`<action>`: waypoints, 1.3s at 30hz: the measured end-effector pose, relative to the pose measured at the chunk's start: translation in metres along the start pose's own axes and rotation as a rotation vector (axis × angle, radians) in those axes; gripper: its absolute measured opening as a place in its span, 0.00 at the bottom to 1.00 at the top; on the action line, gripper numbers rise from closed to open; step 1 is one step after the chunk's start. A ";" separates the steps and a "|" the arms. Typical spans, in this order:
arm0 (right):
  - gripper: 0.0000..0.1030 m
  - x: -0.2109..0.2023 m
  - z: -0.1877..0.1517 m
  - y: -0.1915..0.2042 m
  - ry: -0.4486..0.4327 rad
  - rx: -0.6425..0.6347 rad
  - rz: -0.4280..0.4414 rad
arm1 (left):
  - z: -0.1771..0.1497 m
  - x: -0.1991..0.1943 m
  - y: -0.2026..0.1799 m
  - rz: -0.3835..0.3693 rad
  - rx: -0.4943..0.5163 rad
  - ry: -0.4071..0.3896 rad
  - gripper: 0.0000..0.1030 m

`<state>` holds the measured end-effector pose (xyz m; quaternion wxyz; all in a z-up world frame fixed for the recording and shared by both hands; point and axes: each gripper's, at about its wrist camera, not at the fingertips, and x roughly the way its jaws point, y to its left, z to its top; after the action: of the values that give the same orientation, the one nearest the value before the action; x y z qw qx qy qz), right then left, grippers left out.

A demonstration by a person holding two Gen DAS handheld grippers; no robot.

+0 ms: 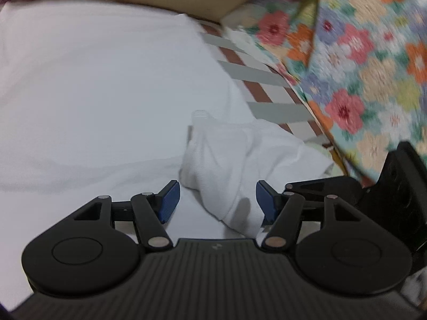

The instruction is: Fold clothes

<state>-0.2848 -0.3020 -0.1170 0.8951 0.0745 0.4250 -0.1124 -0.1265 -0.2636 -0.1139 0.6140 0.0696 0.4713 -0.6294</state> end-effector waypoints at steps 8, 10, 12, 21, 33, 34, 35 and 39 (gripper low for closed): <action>0.48 -0.040 -0.025 -0.021 -0.002 -0.016 -0.201 | 0.002 0.016 -0.028 0.006 0.119 0.032 0.62; 0.51 -0.051 -0.031 -0.027 -0.002 -0.020 -0.251 | 0.001 0.019 -0.034 0.008 0.132 0.041 0.66; 0.54 -0.061 -0.037 -0.032 -0.003 -0.024 -0.301 | 0.000 0.025 -0.037 0.022 0.126 0.053 0.69; 0.56 -0.068 -0.073 -0.079 0.028 0.272 -0.391 | -0.001 0.038 -0.038 0.166 0.119 0.012 0.40; 0.58 -0.054 -0.072 -0.064 0.036 0.211 -0.389 | -0.006 -0.048 -0.057 0.292 0.218 -0.334 0.13; 0.58 -0.053 -0.072 -0.062 0.037 0.203 -0.389 | -0.010 -0.047 -0.052 0.317 0.191 -0.314 0.13; 0.58 -0.051 -0.072 -0.060 0.039 0.194 -0.389 | -0.013 -0.045 -0.046 0.319 0.160 -0.295 0.13; 0.58 -0.047 -0.072 -0.051 0.050 0.122 -0.403 | -0.031 -0.043 -0.020 0.333 0.046 -0.238 0.13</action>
<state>-0.3807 -0.3279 -0.1273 0.8376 0.0446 0.4457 -0.3126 -0.1485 -0.2159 -0.0918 0.7591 0.0858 0.3628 -0.5336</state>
